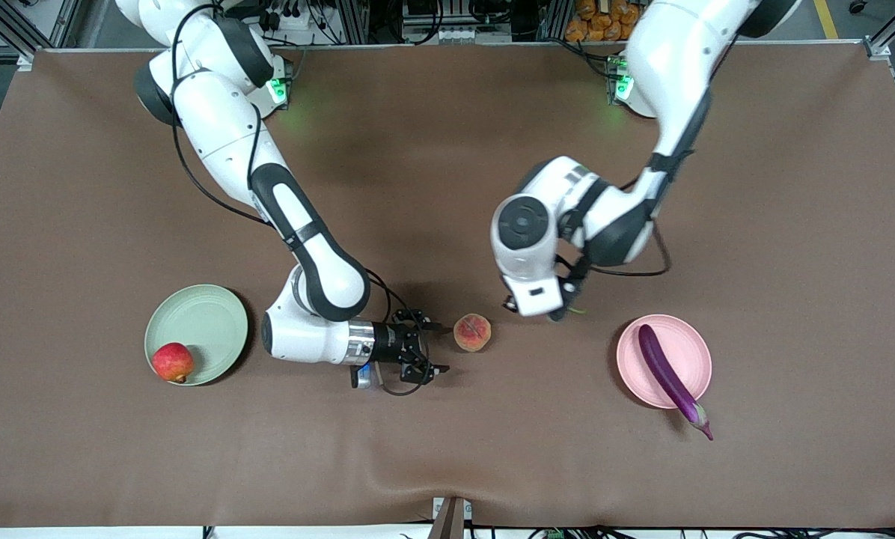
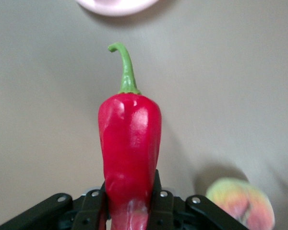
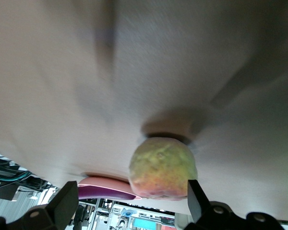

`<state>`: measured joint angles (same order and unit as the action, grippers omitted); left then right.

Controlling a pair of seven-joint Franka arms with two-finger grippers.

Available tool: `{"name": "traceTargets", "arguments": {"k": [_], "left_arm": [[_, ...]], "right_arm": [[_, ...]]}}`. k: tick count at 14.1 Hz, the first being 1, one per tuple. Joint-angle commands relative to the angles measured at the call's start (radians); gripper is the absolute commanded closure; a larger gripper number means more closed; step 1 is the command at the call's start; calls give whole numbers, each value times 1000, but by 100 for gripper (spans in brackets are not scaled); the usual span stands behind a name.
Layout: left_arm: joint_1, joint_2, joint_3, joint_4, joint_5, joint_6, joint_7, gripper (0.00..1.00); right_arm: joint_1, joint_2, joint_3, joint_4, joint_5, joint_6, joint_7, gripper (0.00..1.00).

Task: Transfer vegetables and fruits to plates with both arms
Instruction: 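Carry the chili to the pink plate while the right gripper grasps the peach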

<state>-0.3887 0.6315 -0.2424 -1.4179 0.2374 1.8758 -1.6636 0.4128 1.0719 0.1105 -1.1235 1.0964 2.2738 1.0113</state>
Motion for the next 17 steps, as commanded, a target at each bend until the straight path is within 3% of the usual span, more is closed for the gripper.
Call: {"name": "traceTargets", "arguments": {"k": [1,6,12,15,16,17], "left_arm": [[97,-55,-9,-30,-21,-55,169,100],[273,-56,-8,-29,-12,-69,496,100],[399,-13,5,-21,23,6,668,100],[452,40,14,32,52,72,790,100],[456,48,29,37,56,77,827,100],[456,57,35,48,56,98,850,100]], "right_arm": [[44,17,-8,21,23,45,23,0],[92,17,-8,-12,22,116,49,0],[116,19,-9,-33,17,151,41,0],[132,17,-11,-33,11,207,38,58],[130,16,-14,-33,10,207,38,69],[121,10,-14,-33,10,205,38,73]]}}
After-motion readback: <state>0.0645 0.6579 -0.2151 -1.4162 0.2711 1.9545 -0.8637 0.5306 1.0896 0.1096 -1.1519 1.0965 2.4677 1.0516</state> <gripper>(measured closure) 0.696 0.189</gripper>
